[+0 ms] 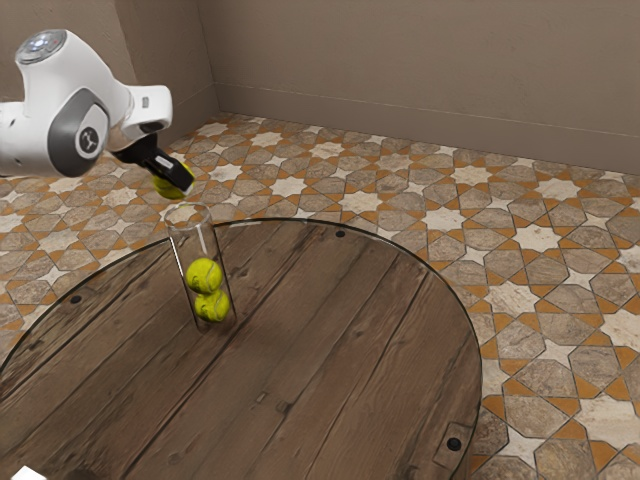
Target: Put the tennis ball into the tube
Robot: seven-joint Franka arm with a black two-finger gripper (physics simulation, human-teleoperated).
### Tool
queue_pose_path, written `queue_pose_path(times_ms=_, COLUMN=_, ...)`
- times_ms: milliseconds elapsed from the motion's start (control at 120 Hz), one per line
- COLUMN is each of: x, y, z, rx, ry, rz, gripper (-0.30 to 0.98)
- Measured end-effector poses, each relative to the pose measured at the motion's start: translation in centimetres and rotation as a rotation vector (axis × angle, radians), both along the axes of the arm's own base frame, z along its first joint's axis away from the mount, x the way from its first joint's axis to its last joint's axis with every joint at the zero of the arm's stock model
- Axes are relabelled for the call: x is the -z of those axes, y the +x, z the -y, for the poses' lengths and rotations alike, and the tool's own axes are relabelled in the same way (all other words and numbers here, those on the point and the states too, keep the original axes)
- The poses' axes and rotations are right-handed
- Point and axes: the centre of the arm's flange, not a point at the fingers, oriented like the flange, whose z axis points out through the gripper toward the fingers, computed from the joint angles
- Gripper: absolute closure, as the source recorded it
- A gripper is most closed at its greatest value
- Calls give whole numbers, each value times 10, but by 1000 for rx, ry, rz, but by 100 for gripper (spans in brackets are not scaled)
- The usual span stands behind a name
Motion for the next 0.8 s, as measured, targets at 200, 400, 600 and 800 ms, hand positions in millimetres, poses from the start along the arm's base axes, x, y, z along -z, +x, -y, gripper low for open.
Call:
queue_pose_path(times_ms=200, x=2, y=2, z=1, rx=27, ry=1, rz=-7, gripper=8)
queue_pose_path(times_ms=400, x=-57, y=23, z=18, rx=104, ry=-6, rz=-89, gripper=3)
queue_pose_path(times_ms=600, x=-59, y=57, z=54, rx=238, ry=87, rz=-294, gripper=1)
queue_pose_path(times_ms=800, x=-55, y=50, z=69, rx=279, ry=118, rz=-391, gripper=1)
